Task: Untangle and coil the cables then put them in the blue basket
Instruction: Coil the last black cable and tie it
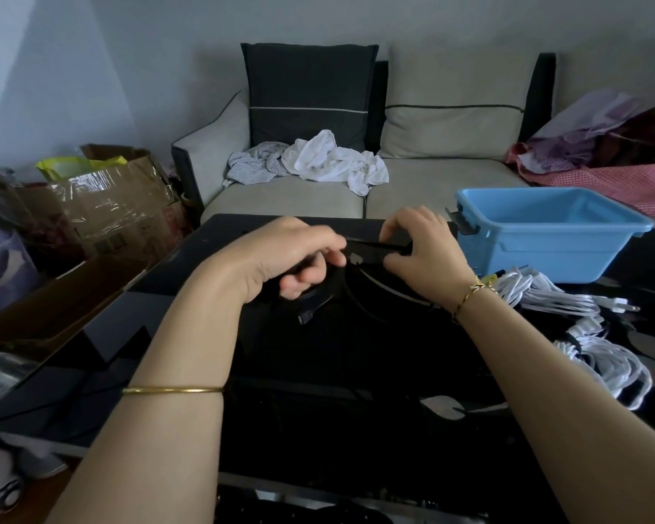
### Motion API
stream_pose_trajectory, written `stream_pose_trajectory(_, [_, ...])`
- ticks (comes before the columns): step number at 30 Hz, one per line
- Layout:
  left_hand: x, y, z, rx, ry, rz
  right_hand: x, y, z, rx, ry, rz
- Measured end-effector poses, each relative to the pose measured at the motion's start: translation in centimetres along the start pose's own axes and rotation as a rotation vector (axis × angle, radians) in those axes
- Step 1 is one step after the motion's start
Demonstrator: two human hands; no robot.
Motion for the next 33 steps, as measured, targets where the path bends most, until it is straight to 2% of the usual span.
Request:
stream_pose_trajectory(5, [-0.1,1.1,-1.0,0.425,-0.019,-0.097,0.8,-1.7,-1.8,-0.374,-0.357,0.136])
stream_pose_trajectory(7, [-0.1,2.2,-1.5,0.603,-0.055,-0.183,1.7,-2.5,-2.9,-0.393,-0.428,0.302])
stream_pose_trajectory(9, [-0.1,3.0,-1.7,0.64,-0.079,-0.261,2.1,-2.8,-3.1,-0.358,-0.421,0.391])
stream_pose_trajectory(13, [-0.5,1.9,-1.5,0.473,-0.04,-0.253,0.5,-1.5,-1.2,-0.442,-0.327,0.162])
stream_pose_trajectory(16, [-0.5,0.9,-1.6,0.404,-0.019,-0.205,0.5,-1.2,0.4,-0.724,-0.351,0.157])
stream_pose_trajectory(18, [-0.4,0.8,-1.6,0.412,-0.016,-0.189,0.7,-1.7,0.6,-0.605,-0.313,0.173])
stream_pose_trajectory(20, [-0.3,0.8,-1.6,0.403,-0.011,-0.153,0.7,-2.1,0.6,-0.504,-0.271,0.104])
stream_pose_trajectory(23, [0.0,0.6,-1.3,0.444,0.018,-0.012,0.4,-1.6,0.4,-0.621,-0.353,-0.065])
stream_pose_trajectory(25, [0.1,0.4,-1.5,0.577,0.012,0.118,0.5,-1.3,0.2,-0.68,-0.39,-0.112])
stream_pose_trajectory(27, [0.0,0.4,-1.8,0.782,-0.016,0.24,0.9,-1.8,0.2,-0.723,-0.429,-0.02])
stream_pose_trajectory(30, [-0.6,0.7,-1.4,1.158,-0.043,0.434,1.8,-3.2,0.8,-0.79,-0.441,0.256])
stream_pose_trajectory(31, [-0.9,0.8,-1.1,1.251,-0.052,0.433,2.0,-3.4,1.2,-0.787,-0.426,0.335])
stream_pose_trajectory(33, [-1.5,0.8,-0.6,1.342,-0.061,0.282,2.3,-3.7,2.0,-0.742,-0.375,0.477])
Point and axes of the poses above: each hand's wrist, its own x-axis away from the middle knuckle, its own y-axis out of the back of the hand, z = x × y, the point moved 2 cm from there along -x, towards the middle knuckle, and after that the axes turned 5 degrees about -z, right-handed, at the moved point
